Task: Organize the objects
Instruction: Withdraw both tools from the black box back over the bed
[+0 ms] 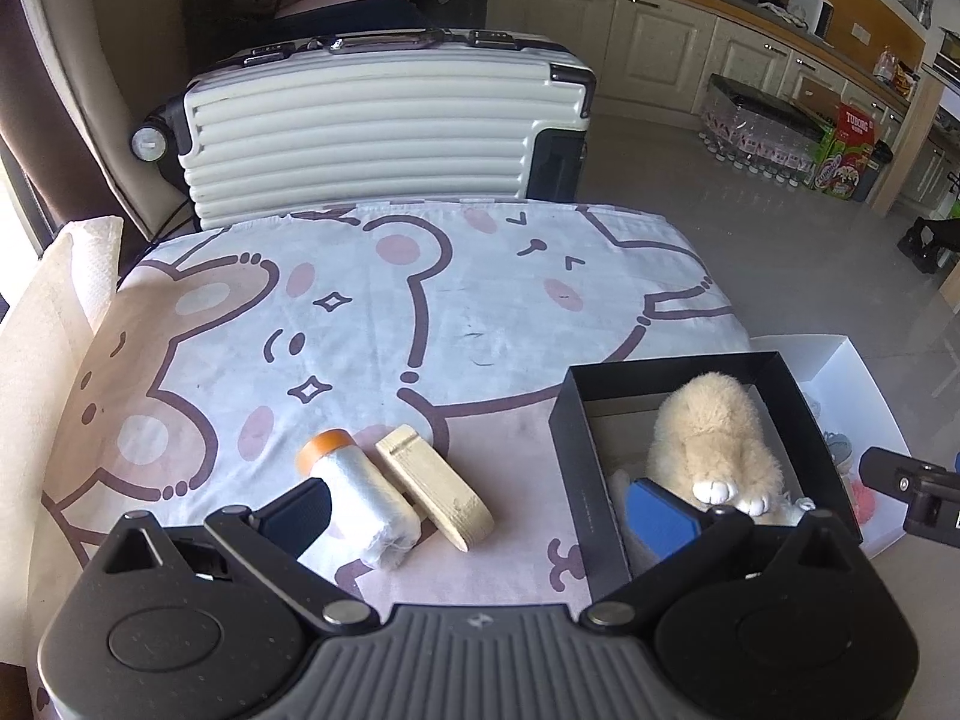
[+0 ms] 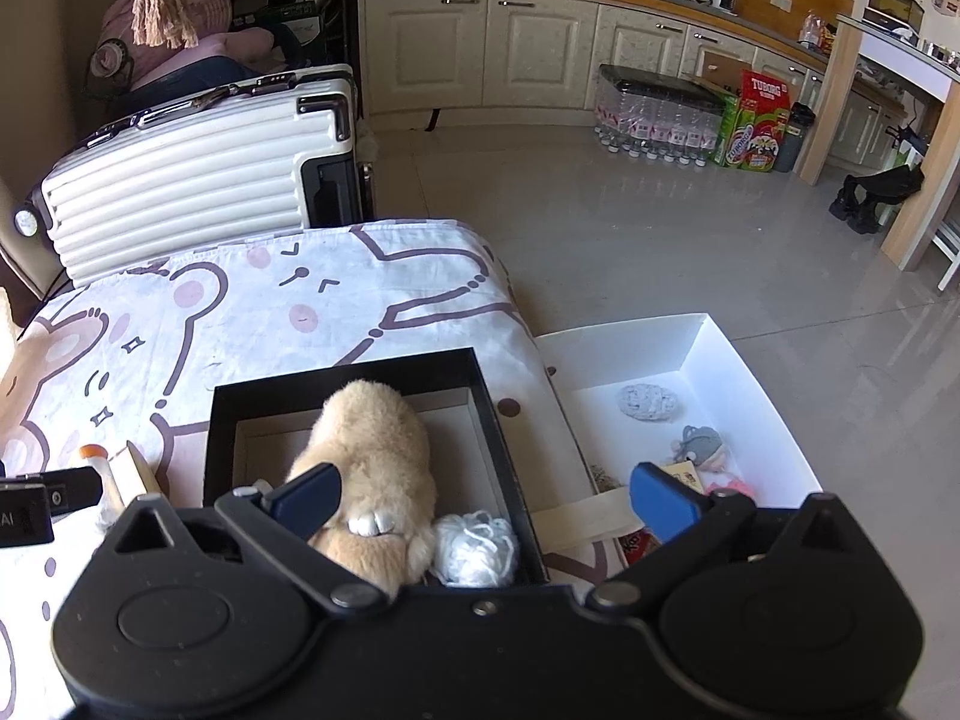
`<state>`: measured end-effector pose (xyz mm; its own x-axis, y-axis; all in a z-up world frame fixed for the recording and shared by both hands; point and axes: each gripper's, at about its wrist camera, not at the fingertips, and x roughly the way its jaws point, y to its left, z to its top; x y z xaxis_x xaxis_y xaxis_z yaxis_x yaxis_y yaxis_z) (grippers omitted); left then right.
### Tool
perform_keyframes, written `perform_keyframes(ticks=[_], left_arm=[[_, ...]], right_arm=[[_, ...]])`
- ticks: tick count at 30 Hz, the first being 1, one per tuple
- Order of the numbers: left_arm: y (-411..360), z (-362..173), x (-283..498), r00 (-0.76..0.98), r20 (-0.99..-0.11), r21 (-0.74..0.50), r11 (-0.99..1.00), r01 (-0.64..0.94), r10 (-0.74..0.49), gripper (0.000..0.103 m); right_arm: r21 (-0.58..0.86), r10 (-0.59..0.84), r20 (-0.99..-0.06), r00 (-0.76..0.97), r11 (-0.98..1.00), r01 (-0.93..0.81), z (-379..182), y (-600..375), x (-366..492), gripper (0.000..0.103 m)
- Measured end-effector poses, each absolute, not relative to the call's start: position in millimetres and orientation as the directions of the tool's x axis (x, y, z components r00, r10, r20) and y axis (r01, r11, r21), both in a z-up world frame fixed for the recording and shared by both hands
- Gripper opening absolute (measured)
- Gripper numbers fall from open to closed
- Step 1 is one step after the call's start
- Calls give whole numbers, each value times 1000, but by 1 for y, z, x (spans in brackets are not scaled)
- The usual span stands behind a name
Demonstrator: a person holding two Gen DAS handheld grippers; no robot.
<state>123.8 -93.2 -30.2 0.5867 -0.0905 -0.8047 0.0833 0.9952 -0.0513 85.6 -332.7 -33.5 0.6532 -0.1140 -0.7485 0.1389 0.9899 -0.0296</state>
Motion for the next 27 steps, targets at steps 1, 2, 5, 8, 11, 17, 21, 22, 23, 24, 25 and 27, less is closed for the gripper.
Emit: perform_keyframes(ticks=[1, 2, 5, 8, 11, 17, 21, 22, 23, 24, 25, 27], left_arm=[[-90, -31, 124, 586, -806, -49, 996, 77, -85, 103], [-86, -31, 124, 587, -806, -48, 996, 70, -80, 103], [-74, -31, 124, 587, -807, -44, 998, 50, -65, 103], [-61, -31, 124, 586, -809, -34, 999, 31, -46, 103], [-49, -31, 124, 586, -810, -29, 1000, 8, -29, 103], [-26, -30, 120, 587, -810, -22, 999, -30, 0, 103], [-12, -30, 118, 587, -810, -18, 998, -54, 17, 103], [-8, -30, 118, 587, -810, -17, 998, -60, 22, 103], [-5, -30, 117, 587, -809, -16, 998, -66, 26, 103], [-1, -30, 116, 587, -809, -16, 997, -71, 29, 103], [3, -29, 115, 586, -810, -15, 997, -77, 33, 103], [10, -30, 114, 585, -810, -13, 996, -89, 41, 103]], right_arm=[[-24, -106, -750, 653, 991, 133, -34, -330, 87, 103], [-20, -100, -751, 652, 992, 128, -35, -328, 88, 103], [-13, -83, -754, 651, 994, 111, -36, -319, 92, 103], [-4, -61, -757, 650, 996, 90, -38, -308, 96, 103], [4, -39, -758, 651, 998, 65, -39, -296, 98, 103], [17, -2, -760, 650, 1000, 23, -40, -273, 103, 103], [19, 17, -760, 650, 1000, -4, -41, -258, 106, 103], [19, 23, -760, 650, 1000, -13, -41, -254, 106, 103], [19, 29, -759, 650, 1000, -22, -41, -250, 106, 103], [20, 35, -759, 651, 999, -30, -41, -246, 106, 103], [21, 41, -758, 651, 999, -38, -41, -242, 107, 103], [25, 53, -757, 651, 998, -52, -40, -234, 108, 103]])
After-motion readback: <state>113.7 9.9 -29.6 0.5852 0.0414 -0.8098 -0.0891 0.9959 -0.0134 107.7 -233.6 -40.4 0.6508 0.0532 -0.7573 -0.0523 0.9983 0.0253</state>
